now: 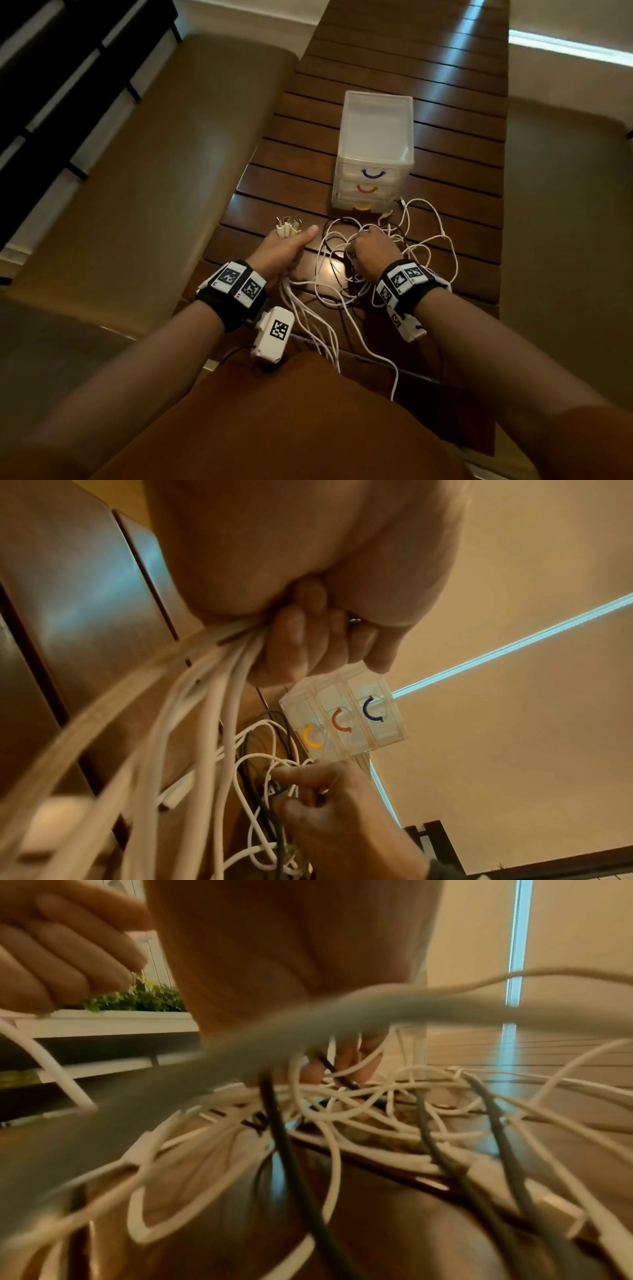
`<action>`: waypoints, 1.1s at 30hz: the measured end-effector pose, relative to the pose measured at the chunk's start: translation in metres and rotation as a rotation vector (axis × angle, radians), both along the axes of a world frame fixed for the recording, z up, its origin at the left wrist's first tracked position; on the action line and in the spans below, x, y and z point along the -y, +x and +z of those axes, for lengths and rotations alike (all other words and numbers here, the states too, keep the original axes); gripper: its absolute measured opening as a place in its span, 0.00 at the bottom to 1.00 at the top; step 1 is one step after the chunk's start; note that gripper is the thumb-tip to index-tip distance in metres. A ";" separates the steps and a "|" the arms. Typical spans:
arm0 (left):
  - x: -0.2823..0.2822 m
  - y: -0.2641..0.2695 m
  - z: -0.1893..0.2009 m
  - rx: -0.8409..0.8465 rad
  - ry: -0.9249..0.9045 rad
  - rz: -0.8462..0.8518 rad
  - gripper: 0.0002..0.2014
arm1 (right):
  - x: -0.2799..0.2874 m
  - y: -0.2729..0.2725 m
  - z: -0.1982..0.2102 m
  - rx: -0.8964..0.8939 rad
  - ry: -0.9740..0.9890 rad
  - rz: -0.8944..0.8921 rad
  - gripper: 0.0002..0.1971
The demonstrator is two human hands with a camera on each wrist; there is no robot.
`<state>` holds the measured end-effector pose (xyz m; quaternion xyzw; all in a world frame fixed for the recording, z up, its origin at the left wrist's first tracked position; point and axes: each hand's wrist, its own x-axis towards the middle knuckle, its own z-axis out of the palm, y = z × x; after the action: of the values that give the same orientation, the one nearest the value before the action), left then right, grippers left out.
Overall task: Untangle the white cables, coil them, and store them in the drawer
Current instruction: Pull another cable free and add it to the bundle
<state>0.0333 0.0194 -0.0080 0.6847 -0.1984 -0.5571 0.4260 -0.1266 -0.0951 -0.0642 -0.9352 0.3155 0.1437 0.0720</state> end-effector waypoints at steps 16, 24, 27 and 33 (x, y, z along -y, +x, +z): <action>0.022 -0.028 0.000 0.096 -0.244 -0.057 0.12 | -0.010 -0.009 0.052 0.587 0.186 -0.159 0.17; 0.038 -0.042 -0.007 0.300 -0.266 -0.195 0.07 | -0.011 -0.033 0.121 1.215 0.635 -0.397 0.09; 0.040 -0.044 -0.014 0.479 -0.218 -0.218 0.05 | -0.018 -0.035 0.151 1.382 0.740 -0.442 0.10; 0.027 -0.019 -0.033 0.380 -0.100 -0.019 0.07 | 0.006 -0.052 0.213 1.666 0.829 -0.432 0.16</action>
<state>0.0147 -0.0074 -0.0412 0.7537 -0.3090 -0.4113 0.4090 -0.1783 -0.1012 0.1483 -0.5584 0.2526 -0.4845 0.6242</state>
